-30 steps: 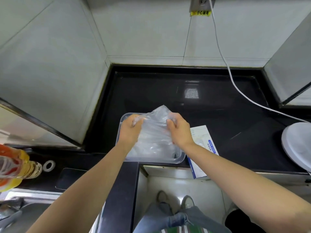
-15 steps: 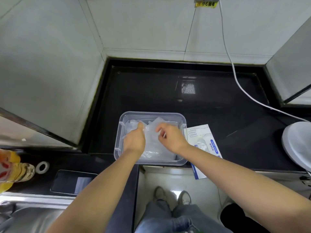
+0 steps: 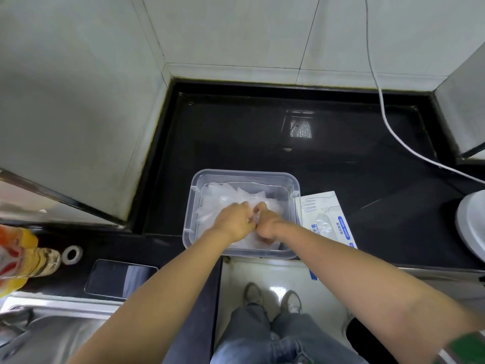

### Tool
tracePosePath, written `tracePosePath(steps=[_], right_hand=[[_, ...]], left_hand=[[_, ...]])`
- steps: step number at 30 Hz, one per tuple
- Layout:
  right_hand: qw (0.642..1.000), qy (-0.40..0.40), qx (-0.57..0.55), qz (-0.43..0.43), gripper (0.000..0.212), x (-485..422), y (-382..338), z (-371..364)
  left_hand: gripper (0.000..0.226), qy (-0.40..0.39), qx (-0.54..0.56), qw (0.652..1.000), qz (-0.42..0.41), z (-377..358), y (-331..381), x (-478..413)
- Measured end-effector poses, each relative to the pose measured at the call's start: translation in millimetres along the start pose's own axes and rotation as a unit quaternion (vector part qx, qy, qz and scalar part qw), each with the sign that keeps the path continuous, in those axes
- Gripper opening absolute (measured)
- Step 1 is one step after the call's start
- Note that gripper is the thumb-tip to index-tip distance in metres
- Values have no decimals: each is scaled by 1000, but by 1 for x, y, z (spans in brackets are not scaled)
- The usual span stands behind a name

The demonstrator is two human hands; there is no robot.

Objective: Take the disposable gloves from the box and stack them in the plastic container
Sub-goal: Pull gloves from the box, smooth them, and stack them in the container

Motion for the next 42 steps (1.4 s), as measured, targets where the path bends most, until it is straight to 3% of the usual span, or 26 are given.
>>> tracePosePath(steps=[3, 7, 10, 12, 15, 18, 21, 24, 27, 30, 35, 39, 42], right_hand=[[999, -26, -31, -32, 79, 4, 5, 0], [997, -47, -43, -41, 87, 7, 5, -3], [997, -59, -42, -32, 82, 8, 3, -1], [999, -23, -28, 14, 60, 9, -3, 14], [974, 117, -134, 137, 22, 26, -8, 57], [920, 261, -219, 191, 18, 55, 18, 102], [922, 331, -150, 136, 18, 62, 67, 114], [961, 271, -36, 39, 12, 60, 116, 91], [973, 208, 103, -5, 32, 62, 140, 59], [952, 263, 154, -1, 24, 66, 143, 45], [950, 284, 122, -31, 17, 69, 157, 42], [956, 285, 65, -20, 16, 62, 160, 40], [962, 259, -81, 10, 16, 59, 168, 42]], left_hand=[[63, -58, 27, 988, 139, -14, -39, -2], [88, -94, -1, 980, 174, -19, -55, -3], [77, -92, 29, 980, 175, -16, -52, -3], [69, -74, 27, 982, 172, -10, -48, -1], [50, 38, 4, 989, 145, 10, -27, 4], [30, 136, 2, 985, 105, 26, 6, 11], [28, 181, 21, 980, 74, 31, 39, 17], [21, 194, 30, 980, 28, 26, 75, 21], [22, 179, 80, 980, -42, 12, 111, 24], [10, 109, 184, 973, -81, -17, 143, 26], [42, -77, 187, 979, 2, -83, 161, 27], [56, -83, 171, 981, 47, -107, 144, 28], [64, -65, 173, 982, 46, -111, 138, 25]])
Point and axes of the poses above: each hand's wrist, its own x-axis away from the middle knuckle, its own z-axis out of the back of the hand, y = z × x, the point moved 5 cm from there along -x, towards the middle knuckle, and after that the axes turned 9 degrees about x, right-handed, at the moved point
